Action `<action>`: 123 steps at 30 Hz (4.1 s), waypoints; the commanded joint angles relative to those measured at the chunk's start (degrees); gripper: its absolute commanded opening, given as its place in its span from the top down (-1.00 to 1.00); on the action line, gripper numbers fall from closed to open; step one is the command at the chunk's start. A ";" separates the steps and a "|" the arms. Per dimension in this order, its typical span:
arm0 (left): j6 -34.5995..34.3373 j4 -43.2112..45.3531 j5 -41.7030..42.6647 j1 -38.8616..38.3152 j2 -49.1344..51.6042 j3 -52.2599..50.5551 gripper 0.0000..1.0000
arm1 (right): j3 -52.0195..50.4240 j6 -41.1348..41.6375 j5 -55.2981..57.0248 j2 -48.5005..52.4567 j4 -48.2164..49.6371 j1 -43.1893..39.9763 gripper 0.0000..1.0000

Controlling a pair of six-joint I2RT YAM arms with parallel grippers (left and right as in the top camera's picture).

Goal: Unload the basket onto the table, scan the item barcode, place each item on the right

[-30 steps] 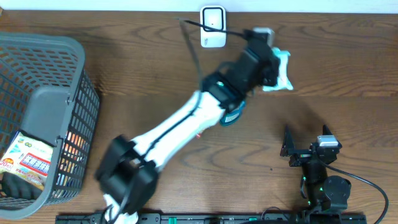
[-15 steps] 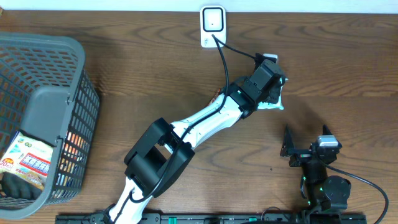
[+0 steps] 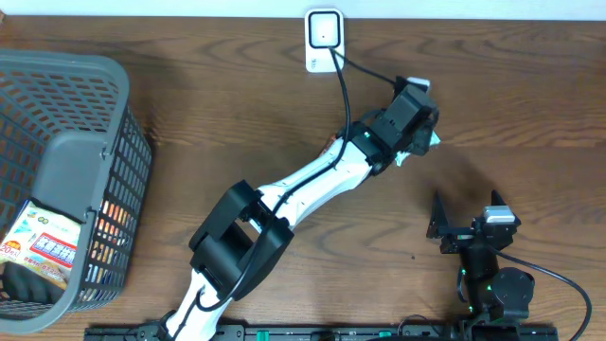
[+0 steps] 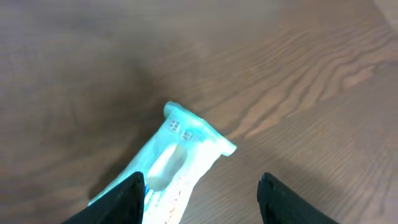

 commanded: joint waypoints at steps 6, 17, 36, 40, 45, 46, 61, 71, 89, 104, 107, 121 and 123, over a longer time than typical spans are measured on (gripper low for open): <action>16.85 -21.77 -5.14 0.42 -11.93 18.60 -0.29 | -0.07 0.79 0.24 -0.31 -0.20 0.46 -0.99; 14.32 -46.58 -31.91 11.32 -36.87 19.43 -0.60 | -0.07 0.79 0.24 -0.31 -0.20 0.46 -0.99; -33.64 -74.60 -10.45 84.59 -33.90 10.49 -0.75 | -0.07 0.79 0.24 -0.31 -0.20 0.46 -0.99; -29.11 -71.82 -5.46 87.97 -28.89 2.36 -0.75 | -0.07 0.79 0.24 -0.31 -0.17 0.46 -0.98; -20.15 -62.88 3.76 87.54 -26.12 -9.97 -0.75 | -0.07 0.79 0.24 -0.31 -0.17 0.46 -0.99; -19.04 -58.80 4.90 87.12 -25.97 -15.37 -0.74 | -0.07 0.79 0.24 -0.31 -0.17 0.46 -0.99; -14.88 -29.49 5.33 85.68 -25.92 -42.36 -0.75 | -0.07 0.79 0.22 -0.31 -0.17 0.46 -0.99; -13.70 -23.74 5.81 85.68 -25.86 -46.31 0.04 | -0.07 0.79 0.24 -0.31 -0.20 0.46 -0.98; -11.67 -40.46 7.26 85.70 -38.07 -17.68 0.42 | -0.07 0.79 0.24 -0.31 -0.20 0.46 -0.99; -13.29 -43.15 24.85 68.98 -59.45 0.57 0.40 | -0.07 0.79 0.24 -0.31 -0.20 0.46 -0.99; -8.35 -47.04 24.79 58.53 -59.21 -0.79 0.40 | -0.07 0.79 0.24 -0.31 -0.20 0.46 -0.99; -1.40 -45.03 9.70 21.31 -53.79 -29.97 0.41 | -0.07 0.79 0.24 -0.31 -0.17 0.44 -0.99; -1.40 -39.87 9.73 18.60 -52.46 -34.99 0.42 | -0.07 0.79 0.24 -0.31 -0.20 0.46 -0.99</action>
